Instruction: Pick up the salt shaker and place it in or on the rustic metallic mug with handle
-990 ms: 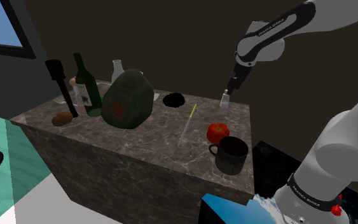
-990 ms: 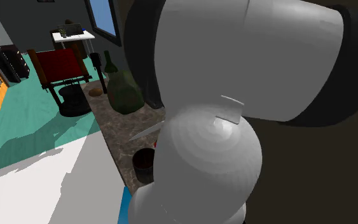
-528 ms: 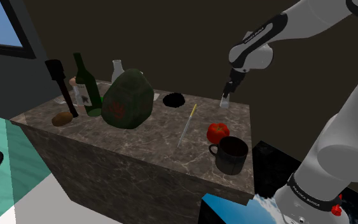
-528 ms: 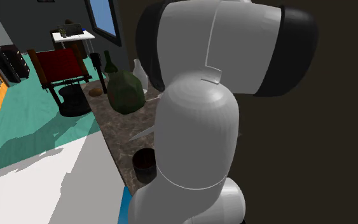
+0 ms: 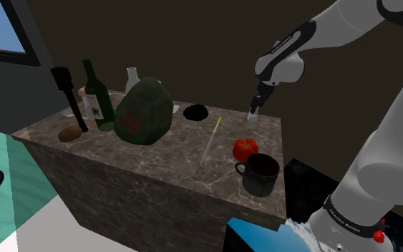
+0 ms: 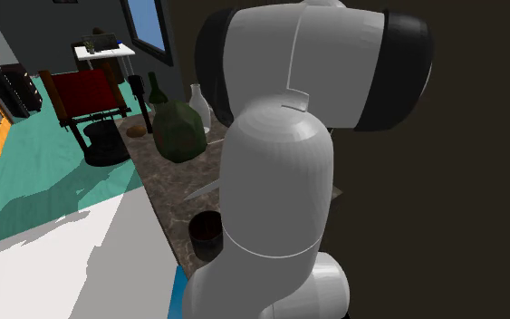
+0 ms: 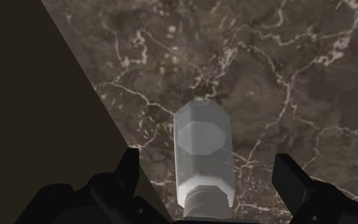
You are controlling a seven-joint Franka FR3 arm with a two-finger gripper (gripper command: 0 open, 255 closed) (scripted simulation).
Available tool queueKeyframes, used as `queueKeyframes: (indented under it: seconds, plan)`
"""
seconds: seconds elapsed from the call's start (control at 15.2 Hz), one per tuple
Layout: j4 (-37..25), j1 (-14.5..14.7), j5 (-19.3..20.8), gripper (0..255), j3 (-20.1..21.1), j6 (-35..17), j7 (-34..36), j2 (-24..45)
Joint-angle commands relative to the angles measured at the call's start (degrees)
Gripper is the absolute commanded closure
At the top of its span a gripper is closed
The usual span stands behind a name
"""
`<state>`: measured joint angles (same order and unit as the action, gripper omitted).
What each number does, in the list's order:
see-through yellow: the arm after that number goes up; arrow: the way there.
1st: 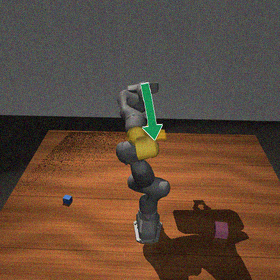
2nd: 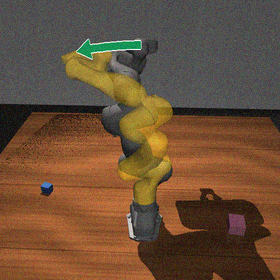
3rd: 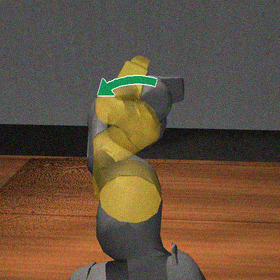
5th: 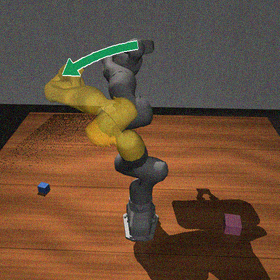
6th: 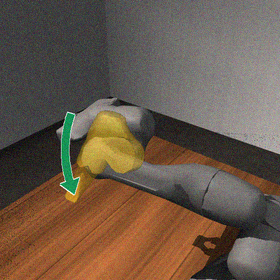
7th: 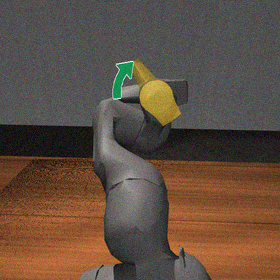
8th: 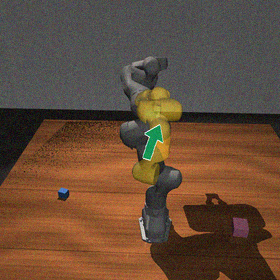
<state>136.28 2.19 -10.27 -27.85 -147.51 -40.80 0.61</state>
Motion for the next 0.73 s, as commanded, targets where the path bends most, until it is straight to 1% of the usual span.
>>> queueKeyframes:
  seconds: [0.0, 0.13, 0.2, 0.66]
  plan:
    - [0.0, 0.0, 0.0, 0, 0.0, 0.0, 0.0, 0.0]
    - [0.0, 0.0, 0.0, 0, 0.0, 0.0, 0.0, 0.0]
    - [0.0, 0.0, 0.0, 255, 0.0, 0.0, 0.0, 0.0]
    - [0.0, 0.0, 0.0, 255, 0.0, 0.0, 0.0, 0.0]
